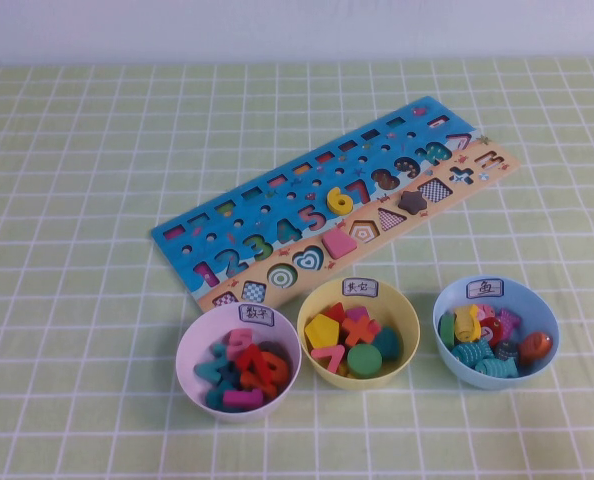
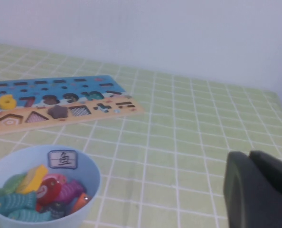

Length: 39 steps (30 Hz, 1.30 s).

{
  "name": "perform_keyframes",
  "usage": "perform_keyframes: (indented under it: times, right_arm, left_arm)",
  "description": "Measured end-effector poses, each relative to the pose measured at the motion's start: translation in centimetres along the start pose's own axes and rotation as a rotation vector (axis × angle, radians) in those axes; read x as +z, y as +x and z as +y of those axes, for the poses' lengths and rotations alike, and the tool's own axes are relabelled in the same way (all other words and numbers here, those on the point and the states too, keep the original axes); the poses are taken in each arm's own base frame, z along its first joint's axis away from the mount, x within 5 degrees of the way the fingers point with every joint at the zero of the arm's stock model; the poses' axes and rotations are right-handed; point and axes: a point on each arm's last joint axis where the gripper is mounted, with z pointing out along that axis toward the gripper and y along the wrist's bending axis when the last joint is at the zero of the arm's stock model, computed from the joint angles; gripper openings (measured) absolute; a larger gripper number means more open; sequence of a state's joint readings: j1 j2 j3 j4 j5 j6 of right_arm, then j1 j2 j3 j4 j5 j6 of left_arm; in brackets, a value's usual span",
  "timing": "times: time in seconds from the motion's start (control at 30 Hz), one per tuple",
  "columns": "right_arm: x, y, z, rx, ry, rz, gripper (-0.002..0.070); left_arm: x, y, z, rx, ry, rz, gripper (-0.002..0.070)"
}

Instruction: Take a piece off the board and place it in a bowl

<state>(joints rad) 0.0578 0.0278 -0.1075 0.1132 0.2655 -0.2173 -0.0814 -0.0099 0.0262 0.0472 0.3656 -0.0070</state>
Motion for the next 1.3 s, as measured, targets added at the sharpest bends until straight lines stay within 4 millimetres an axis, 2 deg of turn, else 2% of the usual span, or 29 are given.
perform_keyframes:
  times: [0.13, 0.47, 0.8, 1.3]
  right_arm:
    - [0.0, 1.4, -0.2, 0.041, 0.066, 0.015, -0.0017]
    - [0.6, 4.0, 0.2, 0.135, 0.051, 0.089, -0.0017]
    - [0.5, 5.1, 0.0, 0.185, 0.084, 0.187, -0.0017]
    - [0.5, 5.2, 0.0, 0.182, 0.087, 0.198, -0.0017]
  left_arm:
    - [0.0, 0.0, 0.0, 0.000, 0.000, 0.000, -0.0005]
    - [0.0, 0.0, 0.0, 0.000, 0.000, 0.000, -0.0005]
    - [0.0, 0.0, 0.0, 0.000, 0.000, 0.000, -0.0005]
    - [0.0, 0.0, 0.0, 0.000, 0.000, 0.000, -0.0005]
